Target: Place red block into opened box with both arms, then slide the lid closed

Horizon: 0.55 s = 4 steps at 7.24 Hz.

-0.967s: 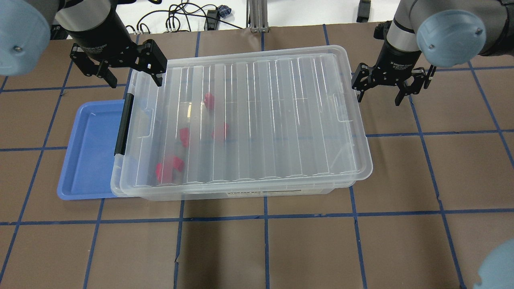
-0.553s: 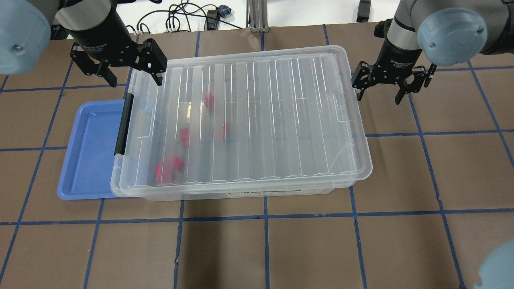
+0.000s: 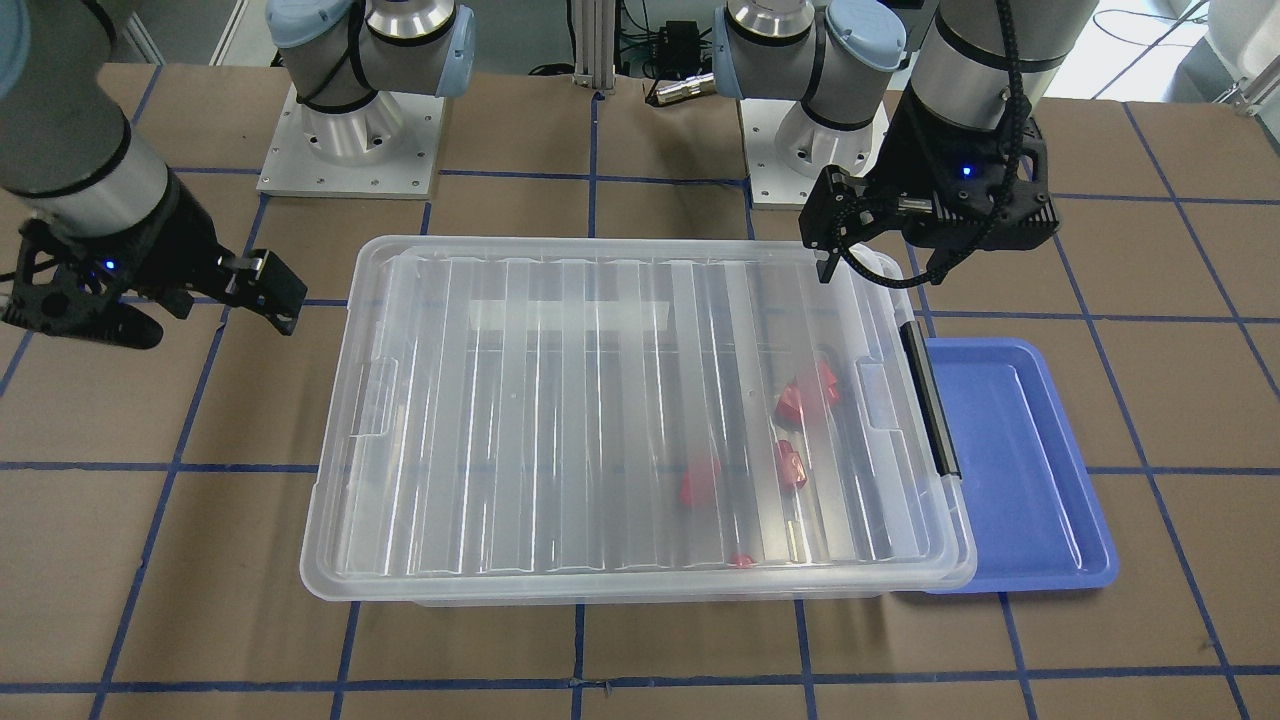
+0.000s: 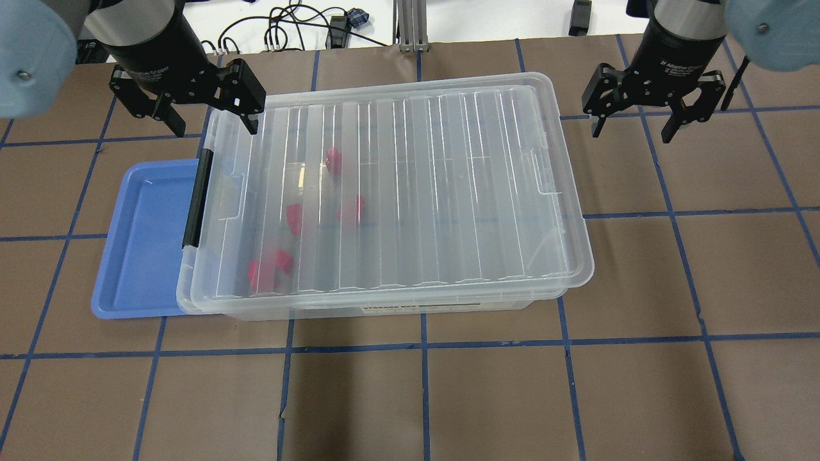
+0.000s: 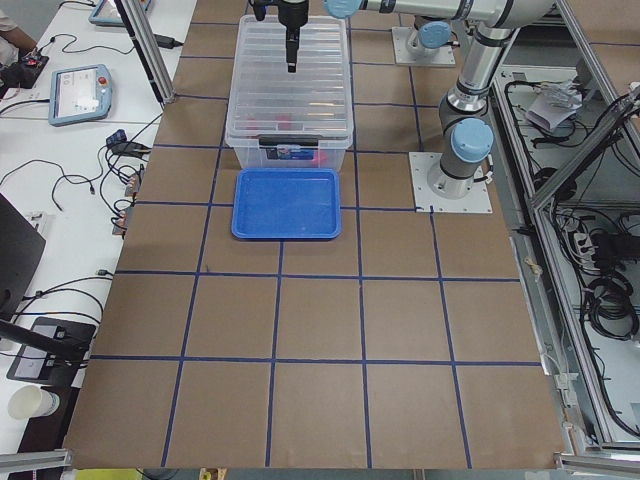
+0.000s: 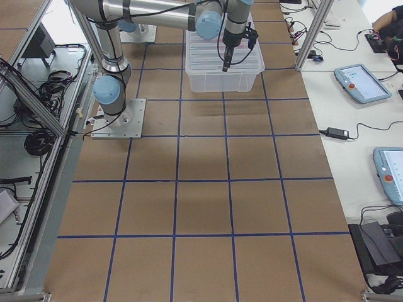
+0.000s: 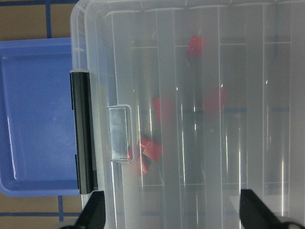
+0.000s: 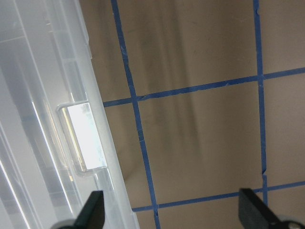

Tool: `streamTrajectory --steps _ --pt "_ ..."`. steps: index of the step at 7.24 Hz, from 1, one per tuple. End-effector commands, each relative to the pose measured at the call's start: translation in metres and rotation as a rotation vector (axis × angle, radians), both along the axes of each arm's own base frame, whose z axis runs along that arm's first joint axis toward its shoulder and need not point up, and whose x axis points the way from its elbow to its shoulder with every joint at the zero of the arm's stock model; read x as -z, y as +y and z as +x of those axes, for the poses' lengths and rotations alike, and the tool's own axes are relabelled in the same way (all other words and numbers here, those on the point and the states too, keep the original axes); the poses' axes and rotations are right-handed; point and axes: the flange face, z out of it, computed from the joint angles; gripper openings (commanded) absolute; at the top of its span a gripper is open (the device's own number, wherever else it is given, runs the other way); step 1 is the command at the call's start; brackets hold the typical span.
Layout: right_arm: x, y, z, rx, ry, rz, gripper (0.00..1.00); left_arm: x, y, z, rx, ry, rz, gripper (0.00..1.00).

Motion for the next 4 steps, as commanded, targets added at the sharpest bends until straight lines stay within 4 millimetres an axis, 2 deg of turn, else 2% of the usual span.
streamTrajectory --steps 1,3,4 --pt "-0.039 0.043 0.010 -0.010 -0.004 -0.008 1.00 0.000 0.000 0.000 0.000 -0.001 0.000 1.00" --pt "-0.041 0.054 0.039 -0.069 0.007 0.001 1.00 -0.001 0.001 0.000 0.000 0.000 -0.003 1.00" --pt "-0.034 0.050 0.041 -0.071 -0.006 0.014 1.00 -0.001 0.001 0.000 0.000 0.000 -0.003 1.00"
